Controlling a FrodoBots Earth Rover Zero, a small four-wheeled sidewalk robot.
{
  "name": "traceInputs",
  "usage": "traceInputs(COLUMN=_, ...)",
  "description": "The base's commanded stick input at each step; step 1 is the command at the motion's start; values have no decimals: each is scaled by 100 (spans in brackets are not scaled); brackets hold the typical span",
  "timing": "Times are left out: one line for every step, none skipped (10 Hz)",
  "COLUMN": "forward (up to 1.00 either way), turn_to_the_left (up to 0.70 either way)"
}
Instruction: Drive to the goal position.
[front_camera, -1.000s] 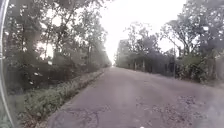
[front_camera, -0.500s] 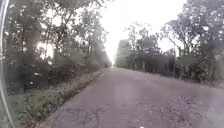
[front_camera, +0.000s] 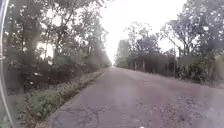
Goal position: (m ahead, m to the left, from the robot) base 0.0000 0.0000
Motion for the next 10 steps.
traceInputs(forward=10, turn_to_the_left=1)
traceInputs(forward=10, turn_to_the_left=1)
traceInputs(forward=10, turn_to_the_left=1)
traceInputs(forward=10, turn_to_the_left=1)
traceInputs(forward=10, turn_to_the_left=1)
traceInputs(forward=10, turn_to_the_left=1)
traceInputs(forward=10, turn_to_the_left=1)
traceInputs(forward=10, turn_to_the_left=1)
traceInputs(forward=10, turn_to_the_left=1)
traceInputs(forward=10, turn_to_the_left=1)
